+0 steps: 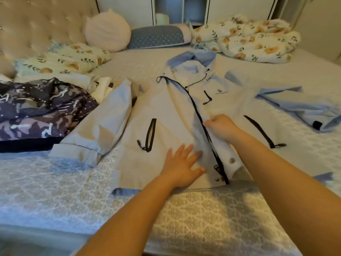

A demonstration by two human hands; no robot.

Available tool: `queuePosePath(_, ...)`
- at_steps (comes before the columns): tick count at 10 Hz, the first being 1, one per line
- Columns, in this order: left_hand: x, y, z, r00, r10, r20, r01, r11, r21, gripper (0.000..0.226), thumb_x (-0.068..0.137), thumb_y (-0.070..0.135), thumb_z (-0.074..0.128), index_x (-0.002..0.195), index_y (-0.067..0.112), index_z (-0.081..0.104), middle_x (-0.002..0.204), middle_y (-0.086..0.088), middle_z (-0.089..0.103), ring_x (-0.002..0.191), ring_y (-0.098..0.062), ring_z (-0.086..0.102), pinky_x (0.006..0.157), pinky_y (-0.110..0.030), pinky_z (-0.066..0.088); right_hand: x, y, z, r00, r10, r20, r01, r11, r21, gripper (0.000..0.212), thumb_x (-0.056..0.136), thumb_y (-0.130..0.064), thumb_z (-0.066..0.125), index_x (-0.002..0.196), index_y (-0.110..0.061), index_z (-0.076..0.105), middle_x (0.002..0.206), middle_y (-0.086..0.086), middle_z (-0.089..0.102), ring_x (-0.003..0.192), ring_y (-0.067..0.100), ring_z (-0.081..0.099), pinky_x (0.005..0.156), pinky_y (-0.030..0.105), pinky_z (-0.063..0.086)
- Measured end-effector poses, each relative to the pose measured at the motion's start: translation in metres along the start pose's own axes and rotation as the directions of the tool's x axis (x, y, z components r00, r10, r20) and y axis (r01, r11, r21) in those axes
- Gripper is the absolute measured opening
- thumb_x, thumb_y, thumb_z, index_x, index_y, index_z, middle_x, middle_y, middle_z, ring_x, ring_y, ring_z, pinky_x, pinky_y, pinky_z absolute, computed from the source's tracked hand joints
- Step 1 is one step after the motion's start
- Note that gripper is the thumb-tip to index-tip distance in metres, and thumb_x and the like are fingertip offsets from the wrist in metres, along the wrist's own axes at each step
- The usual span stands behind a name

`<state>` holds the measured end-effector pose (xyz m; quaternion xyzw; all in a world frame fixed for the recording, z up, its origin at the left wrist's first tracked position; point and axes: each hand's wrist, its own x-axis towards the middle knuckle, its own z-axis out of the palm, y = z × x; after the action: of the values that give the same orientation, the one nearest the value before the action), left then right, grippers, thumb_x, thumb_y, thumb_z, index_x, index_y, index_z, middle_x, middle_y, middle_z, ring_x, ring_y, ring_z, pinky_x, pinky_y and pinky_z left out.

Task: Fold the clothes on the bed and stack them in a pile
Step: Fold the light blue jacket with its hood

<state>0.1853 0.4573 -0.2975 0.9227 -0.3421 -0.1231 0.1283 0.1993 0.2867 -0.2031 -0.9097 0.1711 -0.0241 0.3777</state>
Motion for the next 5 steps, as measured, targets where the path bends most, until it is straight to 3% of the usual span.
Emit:
queuePosePath(1,-0.006,-0.002,-0.039,0.932,-0.360,-0.047,0.037,0.222,-0.974,0.047,0.103,0.028,0.035,0.149,0.020,0.028,0.140,-0.004,0.047,0.127,-0.021,0.046,0.110,-0.036,0.034,0.002,-0.018,0.024,0.980,-0.131,0.153,0.141,0.988,-0.057,0.032,0.101,-0.021,0.039,0.079,-0.009,0.060,0.086,0.011,0.058,0.085,0.023,0.052,0.070,0.029,0.036)
queuePosePath(2,-0.011,-0.005,-0.050,0.874,-0.481,-0.069,-0.035,0.078,-0.996,0.050,0.103,0.037,0.033,0.150,0.021,0.025,0.147,0.000,0.038,0.131,-0.019,0.042,0.110,-0.033,0.033,-0.002,-0.001,0.036,0.947,-0.088,0.308,0.126,0.986,-0.107,0.039,0.104,-0.020,0.032,0.110,0.002,0.062,0.121,0.019,0.057,0.113,0.029,0.052,0.094,0.033,0.038)
queuePosePath(3,-0.009,0.007,-0.036,0.930,-0.174,-0.323,0.055,0.936,-0.347,0.065,0.092,0.055,0.043,0.150,0.033,0.022,0.159,0.007,0.012,0.146,-0.014,0.006,0.119,-0.039,0.006,-0.004,0.037,0.009,0.996,-0.075,0.050,0.078,0.994,-0.079,0.034,0.098,-0.020,0.046,0.129,-0.010,0.057,0.138,0.011,0.046,0.127,0.028,0.043,0.104,0.031,0.033)
queuePosePath(4,-0.010,0.039,-0.009,0.966,0.236,-0.108,-0.194,0.932,0.305,0.086,0.080,0.079,0.023,0.151,0.031,0.018,0.160,0.008,0.000,0.145,-0.015,-0.017,0.109,-0.048,-0.025,-0.020,0.102,-0.039,0.940,0.017,-0.341,-0.155,0.912,-0.379,0.037,0.094,-0.025,0.050,0.129,-0.013,0.054,0.136,0.013,0.043,0.122,0.033,0.040,0.098,0.041,0.035)
queuePosePath(5,-0.007,0.048,0.008,0.982,0.176,0.068,-0.188,0.941,0.281,0.096,0.078,0.084,0.022,0.153,0.028,0.000,0.160,0.007,-0.010,0.146,-0.017,-0.016,0.113,-0.049,-0.016,-0.040,0.151,-0.071,0.820,0.287,-0.495,-0.487,0.805,-0.339,0.050,0.091,-0.029,0.051,0.135,-0.007,0.042,0.138,0.017,0.037,0.124,0.037,0.035,0.099,0.047,0.033)
